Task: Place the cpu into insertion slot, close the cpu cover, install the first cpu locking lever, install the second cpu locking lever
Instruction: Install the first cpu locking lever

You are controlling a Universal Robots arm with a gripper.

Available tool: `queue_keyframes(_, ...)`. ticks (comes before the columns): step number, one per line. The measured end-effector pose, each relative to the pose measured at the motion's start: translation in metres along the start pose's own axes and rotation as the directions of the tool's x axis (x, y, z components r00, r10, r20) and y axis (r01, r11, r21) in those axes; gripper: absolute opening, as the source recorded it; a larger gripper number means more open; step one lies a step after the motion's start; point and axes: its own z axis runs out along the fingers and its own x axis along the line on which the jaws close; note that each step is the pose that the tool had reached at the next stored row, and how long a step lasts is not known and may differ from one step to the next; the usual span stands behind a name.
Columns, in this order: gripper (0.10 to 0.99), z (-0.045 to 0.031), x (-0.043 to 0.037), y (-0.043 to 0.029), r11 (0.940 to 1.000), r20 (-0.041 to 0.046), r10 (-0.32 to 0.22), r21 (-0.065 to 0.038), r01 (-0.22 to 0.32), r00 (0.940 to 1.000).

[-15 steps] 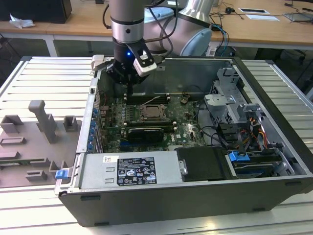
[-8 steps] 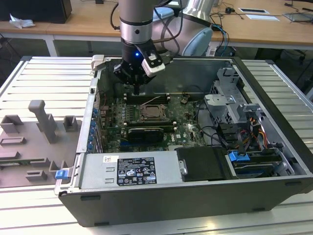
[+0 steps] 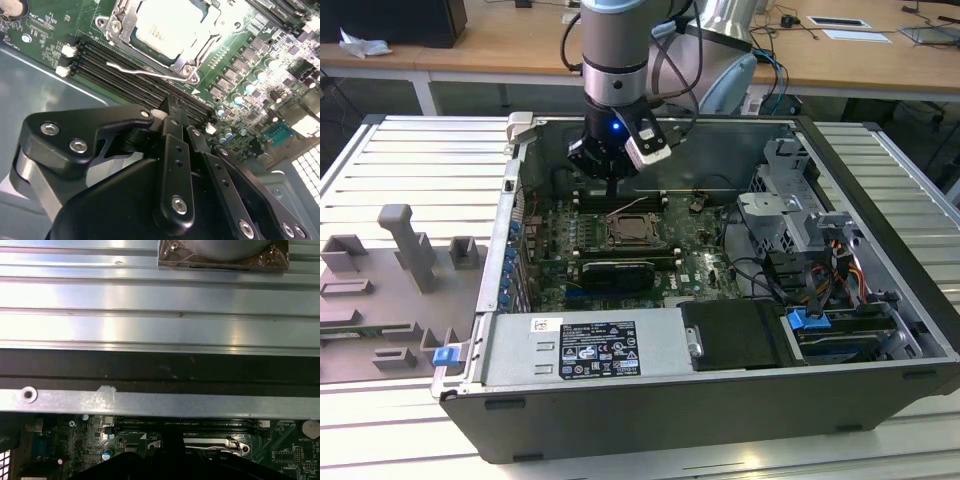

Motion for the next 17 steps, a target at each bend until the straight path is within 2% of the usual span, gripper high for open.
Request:
queue_keyframes(8, 0.106, 0.0039, -0.0012, -0.0007, 1.0, -0.0001, 0.0, 0.0, 0.0, 1.0)
queue_keyframes(17, 0.106, 0.0098, -0.0123, -0.0016, 1.0, 0.0, 0.0, 0.0, 0.0, 1.0)
